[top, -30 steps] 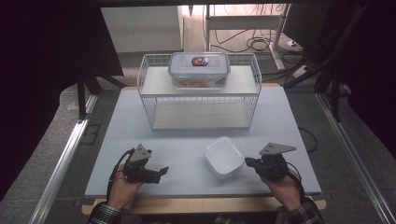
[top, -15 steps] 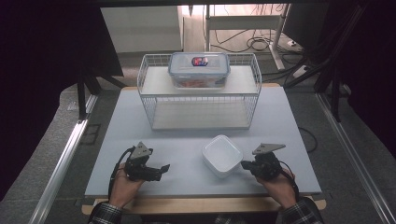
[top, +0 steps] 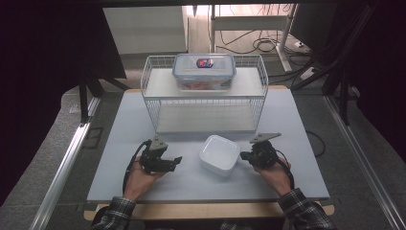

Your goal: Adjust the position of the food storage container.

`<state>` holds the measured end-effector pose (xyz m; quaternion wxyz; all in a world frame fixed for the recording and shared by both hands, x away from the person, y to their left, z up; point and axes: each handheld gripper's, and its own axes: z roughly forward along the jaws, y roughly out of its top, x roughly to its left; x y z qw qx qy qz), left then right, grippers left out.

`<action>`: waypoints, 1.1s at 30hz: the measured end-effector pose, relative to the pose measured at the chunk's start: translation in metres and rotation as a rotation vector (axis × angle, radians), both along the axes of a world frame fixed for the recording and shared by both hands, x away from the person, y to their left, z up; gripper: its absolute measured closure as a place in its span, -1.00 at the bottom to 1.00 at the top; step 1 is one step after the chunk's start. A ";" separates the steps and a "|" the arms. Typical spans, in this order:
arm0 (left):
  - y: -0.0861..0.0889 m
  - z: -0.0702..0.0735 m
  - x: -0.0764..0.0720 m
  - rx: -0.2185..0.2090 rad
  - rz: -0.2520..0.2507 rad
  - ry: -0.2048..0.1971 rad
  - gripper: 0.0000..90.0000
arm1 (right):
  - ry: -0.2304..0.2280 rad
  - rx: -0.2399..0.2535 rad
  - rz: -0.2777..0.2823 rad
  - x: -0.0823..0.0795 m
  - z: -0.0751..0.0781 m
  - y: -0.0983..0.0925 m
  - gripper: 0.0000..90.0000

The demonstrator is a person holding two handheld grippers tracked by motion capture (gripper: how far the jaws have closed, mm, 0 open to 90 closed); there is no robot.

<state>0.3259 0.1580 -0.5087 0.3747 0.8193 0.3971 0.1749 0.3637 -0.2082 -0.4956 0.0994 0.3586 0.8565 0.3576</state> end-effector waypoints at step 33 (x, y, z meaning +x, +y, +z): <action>-0.024 0.002 0.004 -0.021 -0.040 0.071 0.39 | -0.061 -0.011 0.084 0.003 0.003 0.030 0.88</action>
